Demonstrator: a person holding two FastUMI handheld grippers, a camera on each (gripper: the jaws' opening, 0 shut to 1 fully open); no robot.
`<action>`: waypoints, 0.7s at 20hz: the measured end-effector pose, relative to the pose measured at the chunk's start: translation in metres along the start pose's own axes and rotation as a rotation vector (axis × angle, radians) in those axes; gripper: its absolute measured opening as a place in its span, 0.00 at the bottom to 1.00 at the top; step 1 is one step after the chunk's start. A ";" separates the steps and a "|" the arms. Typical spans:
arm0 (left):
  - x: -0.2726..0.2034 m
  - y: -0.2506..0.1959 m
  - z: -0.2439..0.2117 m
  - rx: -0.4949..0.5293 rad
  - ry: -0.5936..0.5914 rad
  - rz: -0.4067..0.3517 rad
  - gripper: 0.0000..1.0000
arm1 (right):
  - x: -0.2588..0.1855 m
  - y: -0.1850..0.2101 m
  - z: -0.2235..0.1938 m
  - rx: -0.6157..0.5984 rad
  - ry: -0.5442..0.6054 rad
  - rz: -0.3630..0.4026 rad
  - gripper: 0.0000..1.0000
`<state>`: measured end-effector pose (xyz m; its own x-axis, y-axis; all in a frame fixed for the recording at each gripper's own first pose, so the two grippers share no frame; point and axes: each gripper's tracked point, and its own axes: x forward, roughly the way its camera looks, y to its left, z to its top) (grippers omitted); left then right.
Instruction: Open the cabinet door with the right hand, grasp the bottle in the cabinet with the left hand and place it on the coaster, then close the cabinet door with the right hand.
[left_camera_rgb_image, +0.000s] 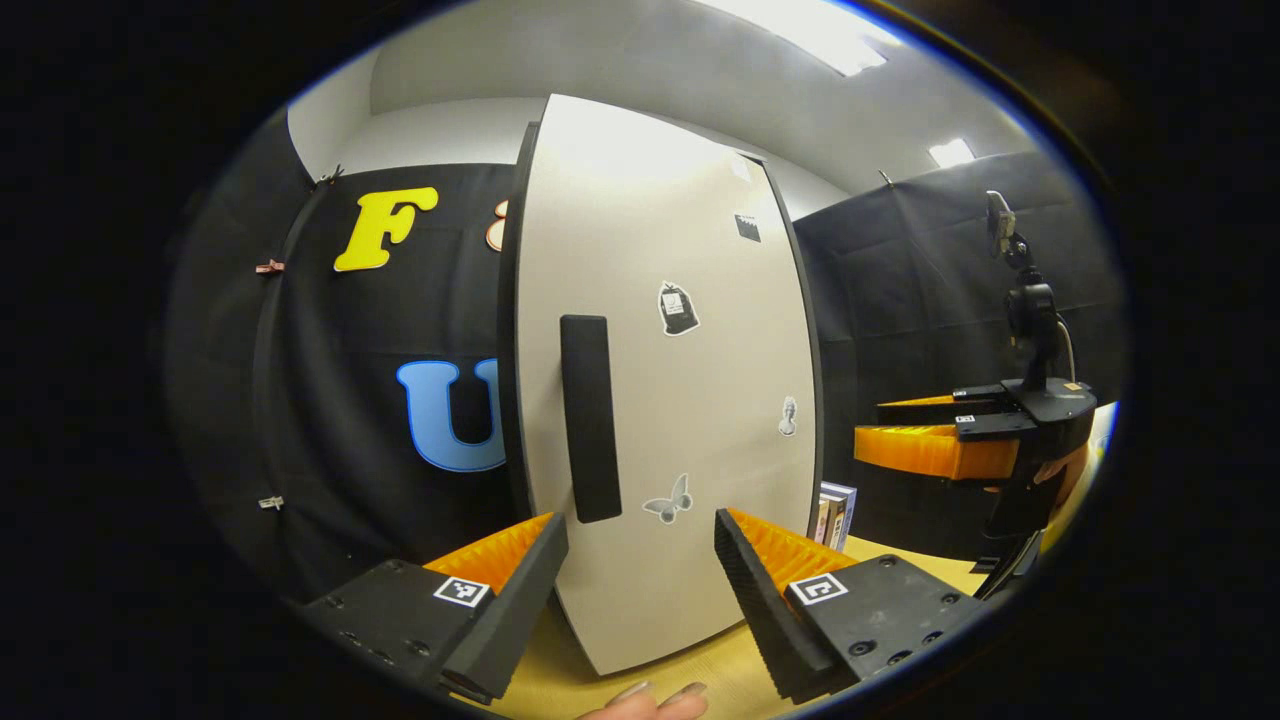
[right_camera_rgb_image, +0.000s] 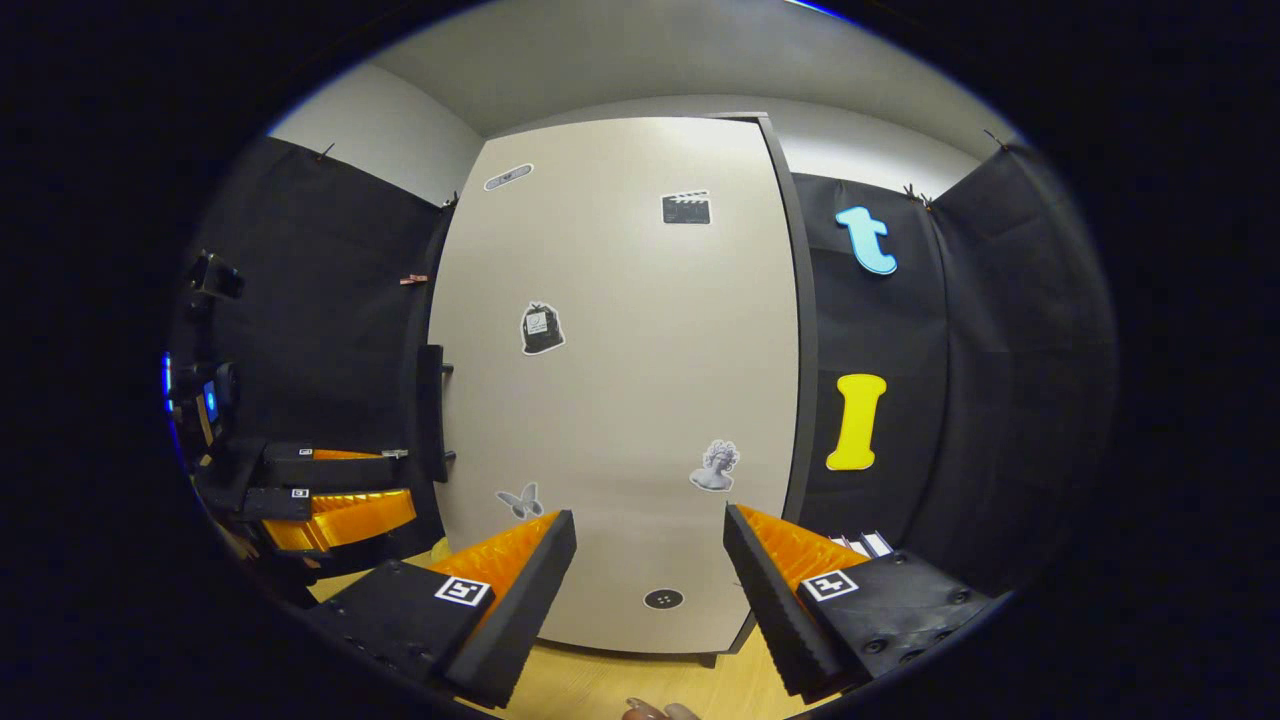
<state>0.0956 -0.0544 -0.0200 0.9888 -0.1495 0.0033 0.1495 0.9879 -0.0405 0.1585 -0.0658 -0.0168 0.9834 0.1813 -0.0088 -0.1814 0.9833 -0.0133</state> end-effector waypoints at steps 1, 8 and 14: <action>0.001 -0.001 0.002 0.002 -0.001 -0.001 0.93 | -0.001 0.000 -0.001 -0.008 0.002 0.001 0.97; 0.005 0.002 0.001 -0.011 0.006 -0.002 0.93 | -0.005 0.002 0.001 0.001 -0.009 0.025 0.98; 0.004 -0.003 -0.002 0.026 0.005 -0.014 0.93 | -0.006 -0.002 0.000 0.008 -0.003 0.026 0.98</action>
<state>0.0992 -0.0576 -0.0216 0.9865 -0.1636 -0.0016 0.1635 0.9864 -0.0142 0.1525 -0.0686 -0.0167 0.9783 0.2071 -0.0064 -0.2071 0.9783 -0.0046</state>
